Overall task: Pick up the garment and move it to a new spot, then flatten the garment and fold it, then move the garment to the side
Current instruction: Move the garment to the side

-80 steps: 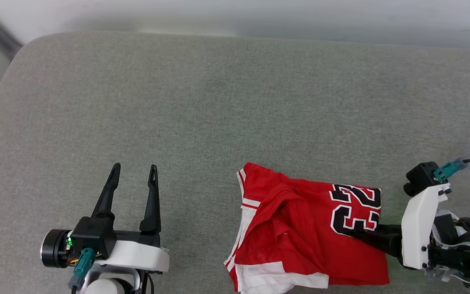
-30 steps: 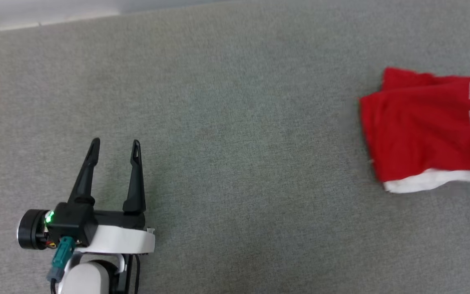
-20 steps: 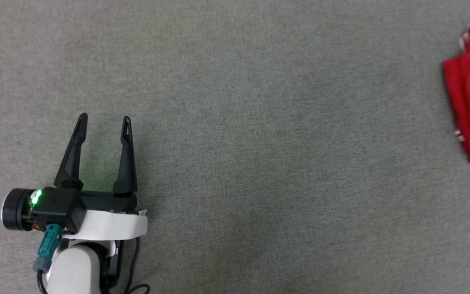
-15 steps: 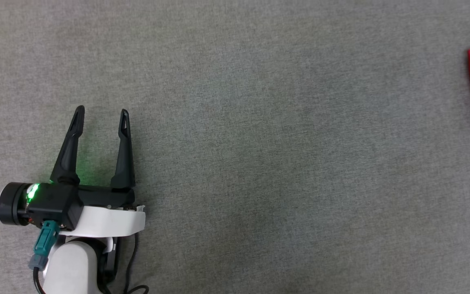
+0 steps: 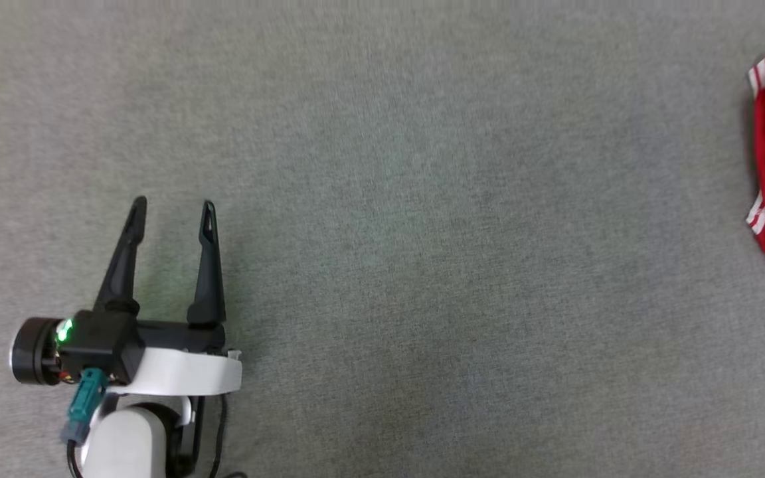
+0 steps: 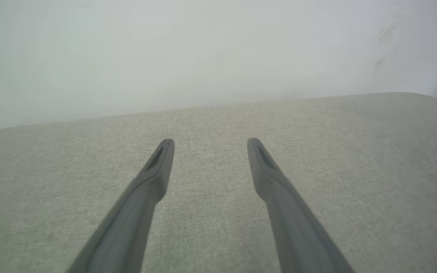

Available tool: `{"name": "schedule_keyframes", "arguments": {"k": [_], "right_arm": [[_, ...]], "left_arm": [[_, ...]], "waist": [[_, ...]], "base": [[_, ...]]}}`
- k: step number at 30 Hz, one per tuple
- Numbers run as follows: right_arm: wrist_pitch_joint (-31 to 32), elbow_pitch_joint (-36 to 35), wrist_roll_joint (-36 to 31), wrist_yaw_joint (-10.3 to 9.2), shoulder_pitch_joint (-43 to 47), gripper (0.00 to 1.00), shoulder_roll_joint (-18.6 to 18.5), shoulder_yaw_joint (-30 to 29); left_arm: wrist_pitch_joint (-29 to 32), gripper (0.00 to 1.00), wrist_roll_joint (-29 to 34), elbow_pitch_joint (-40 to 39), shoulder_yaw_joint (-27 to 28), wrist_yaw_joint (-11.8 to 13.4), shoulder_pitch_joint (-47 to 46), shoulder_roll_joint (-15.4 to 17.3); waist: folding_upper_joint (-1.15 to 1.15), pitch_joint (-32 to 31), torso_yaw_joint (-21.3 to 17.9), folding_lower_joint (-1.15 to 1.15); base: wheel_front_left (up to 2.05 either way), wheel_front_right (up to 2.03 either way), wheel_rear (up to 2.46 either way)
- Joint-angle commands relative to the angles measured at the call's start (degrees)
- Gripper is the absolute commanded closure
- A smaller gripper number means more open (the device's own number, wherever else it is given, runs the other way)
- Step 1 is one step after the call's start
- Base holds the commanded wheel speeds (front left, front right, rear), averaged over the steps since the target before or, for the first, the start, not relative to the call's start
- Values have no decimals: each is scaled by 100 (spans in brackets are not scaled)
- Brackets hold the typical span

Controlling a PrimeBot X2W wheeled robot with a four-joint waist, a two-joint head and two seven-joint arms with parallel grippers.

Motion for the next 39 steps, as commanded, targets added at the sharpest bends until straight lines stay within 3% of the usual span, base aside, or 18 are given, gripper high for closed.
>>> {"name": "schedule_keyframes", "arguments": {"k": [1, 10, 18, 30, 39], "right_arm": [[-231, -103, -149, -4, -22, 0, 112, -61], [-1975, -1000, -1038, -4, 270, 0, 998, -464], [-3269, -1826, -1419, -4, 1010, 0, 1949, -230], [-3730, -2088, -1444, -4, 2308, 0, 3175, 192], [-3829, -1873, -1341, -3, 3185, 0, 3640, 151]], "left_arm": [[-13, 0, -34, 22, -5, 34, 72, -31], [-12, 0, -138, 102, 17, 184, 533, -98], [-13, 0, -240, 150, 18, 319, 956, -133], [-13, 0, -276, 274, -51, 364, 1260, -145], [-13, 0, -343, 363, -135, 401, 1435, -145]], "waist": [[0, -279, 56, -1], [0, -1101, 305, -1], [0, -1717, 591, -1], [0, -2203, 848, -1], [0, -2461, 839, -1]], "base": [[0, 0, 0], [0, 0, 0], [0, 0, 0], [0, 0, 0], [0, 0, 0]]}}
